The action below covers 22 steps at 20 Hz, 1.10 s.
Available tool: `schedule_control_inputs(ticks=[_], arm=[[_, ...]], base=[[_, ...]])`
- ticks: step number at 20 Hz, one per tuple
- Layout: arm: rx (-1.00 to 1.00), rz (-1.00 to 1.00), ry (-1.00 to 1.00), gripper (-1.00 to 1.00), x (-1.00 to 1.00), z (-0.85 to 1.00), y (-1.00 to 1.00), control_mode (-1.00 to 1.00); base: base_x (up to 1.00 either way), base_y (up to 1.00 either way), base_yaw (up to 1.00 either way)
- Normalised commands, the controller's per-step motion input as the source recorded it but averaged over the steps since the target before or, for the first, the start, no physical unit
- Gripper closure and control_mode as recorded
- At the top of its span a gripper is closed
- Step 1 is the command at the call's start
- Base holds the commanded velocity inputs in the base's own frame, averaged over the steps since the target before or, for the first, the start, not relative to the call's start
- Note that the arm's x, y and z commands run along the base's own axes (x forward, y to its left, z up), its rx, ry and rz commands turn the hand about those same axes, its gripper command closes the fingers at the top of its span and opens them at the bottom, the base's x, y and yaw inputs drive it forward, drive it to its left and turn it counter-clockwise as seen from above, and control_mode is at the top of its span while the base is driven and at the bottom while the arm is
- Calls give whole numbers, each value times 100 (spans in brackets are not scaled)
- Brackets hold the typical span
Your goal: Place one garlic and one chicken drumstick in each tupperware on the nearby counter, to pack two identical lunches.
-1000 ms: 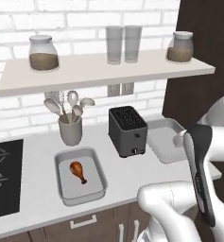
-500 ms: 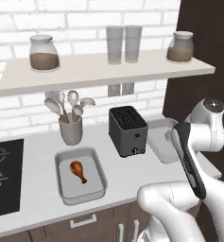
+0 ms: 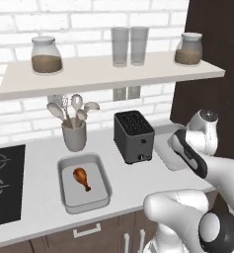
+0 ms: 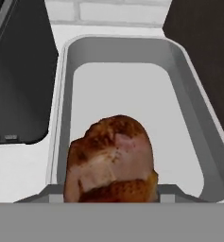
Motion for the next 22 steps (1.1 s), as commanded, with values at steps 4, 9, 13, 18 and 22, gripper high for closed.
schedule_control_inputs(ticks=[4,9,13,18,22], arm=[[0,4,6,100,82,-47,-18,-100],[0,3,7,100,83,-45,-17,-100],[0,3,6,-100,72,-36,-24,-100],[1,4,2,-100,43,-12,-21,-100],[0,3,0,-100,1,3,-8,-100]], base=[[0,0,0],[0,0,0],[0,0,0],[0,0,0],[0,0,0]])
